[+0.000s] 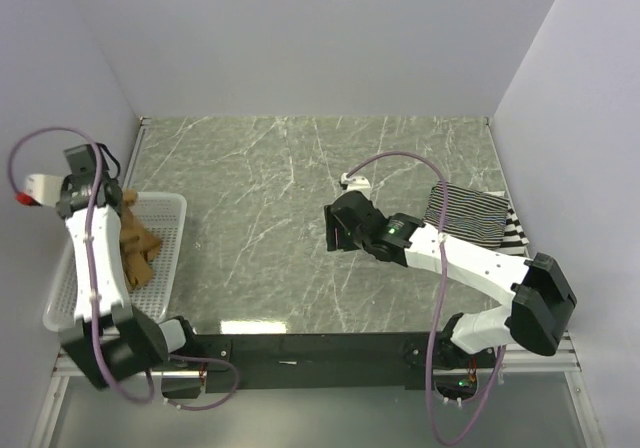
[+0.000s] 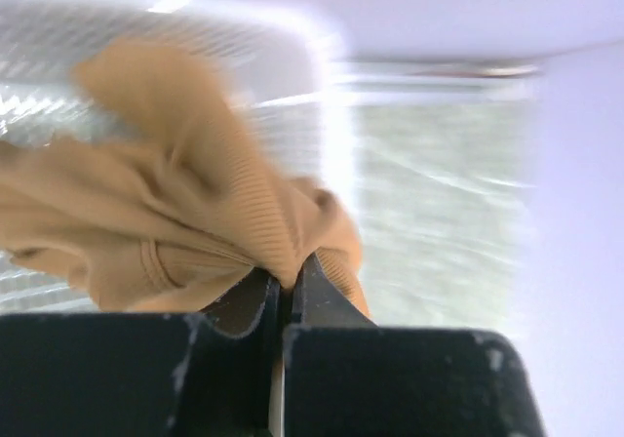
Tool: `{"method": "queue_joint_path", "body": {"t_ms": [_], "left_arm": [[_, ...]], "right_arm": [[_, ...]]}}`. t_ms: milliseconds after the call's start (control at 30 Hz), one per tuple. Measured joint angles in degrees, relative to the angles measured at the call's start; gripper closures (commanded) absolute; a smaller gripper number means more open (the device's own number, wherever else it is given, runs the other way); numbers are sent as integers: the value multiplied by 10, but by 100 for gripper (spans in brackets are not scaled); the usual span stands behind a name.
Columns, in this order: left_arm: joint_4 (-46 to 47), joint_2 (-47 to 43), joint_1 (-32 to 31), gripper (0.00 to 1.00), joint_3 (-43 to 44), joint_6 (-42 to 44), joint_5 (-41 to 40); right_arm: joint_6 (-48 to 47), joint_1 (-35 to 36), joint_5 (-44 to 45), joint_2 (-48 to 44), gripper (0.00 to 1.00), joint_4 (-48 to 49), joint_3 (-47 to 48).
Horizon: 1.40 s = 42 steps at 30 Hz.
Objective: Fold and stack the tank tops
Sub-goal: Grab the tank top from the pile, then move the tank top to the center of the board
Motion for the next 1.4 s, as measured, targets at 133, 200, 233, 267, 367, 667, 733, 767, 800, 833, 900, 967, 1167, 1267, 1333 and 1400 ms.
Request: {"method": "queue_joint_path", "body": {"t_ms": [133, 200, 233, 267, 367, 667, 733, 767, 800, 833, 900, 967, 1167, 1267, 1333, 1400], "left_arm": [[0, -92, -33, 99, 96, 41, 12], [6, -107, -90, 99, 162, 59, 6], [5, -104, -129, 99, 195, 65, -2], [6, -97, -174, 99, 233, 74, -8], [13, -55, -312, 99, 338, 97, -26], [32, 86, -624, 91, 393, 141, -97], [43, 83, -626, 85, 335, 142, -89], [46, 83, -621, 69, 309, 142, -80], [55, 84, -614, 58, 287, 143, -67], [62, 85, -607, 50, 267, 145, -52], [85, 93, -579, 33, 232, 144, -14], [112, 104, -546, 26, 199, 138, 23], [165, 139, -495, 34, 97, 135, 96], [186, 134, -503, 44, 38, 127, 124], [201, 130, -518, 49, -2, 117, 135], [210, 130, -545, 53, -34, 106, 140]], "right_arm": [[-4, 0, 13, -18, 32, -14, 5], [-4, 0, 28, -29, 31, -26, 14], [-4, -1, 38, -37, 31, -30, 18], [-4, -2, 47, -46, 30, -36, 23], [-3, -14, 71, -80, 30, -49, 36], [0, -90, 115, -215, 29, -69, 41], [-1, -106, 114, -229, 29, -67, 36], [-2, -112, 114, -233, 28, -66, 31], [-2, -118, 112, -234, 28, -64, 24], [-3, -122, 110, -232, 28, -62, 17], [-5, -127, 106, -220, 27, -61, 1], [-7, -128, 97, -197, 27, -55, -15], [-8, -129, 66, -146, 27, -23, -79], [-8, -129, 51, -122, 29, 0, -106], [-8, -129, 34, -93, 30, 27, -118], [-8, -129, 15, -59, 32, 53, -126]]}}
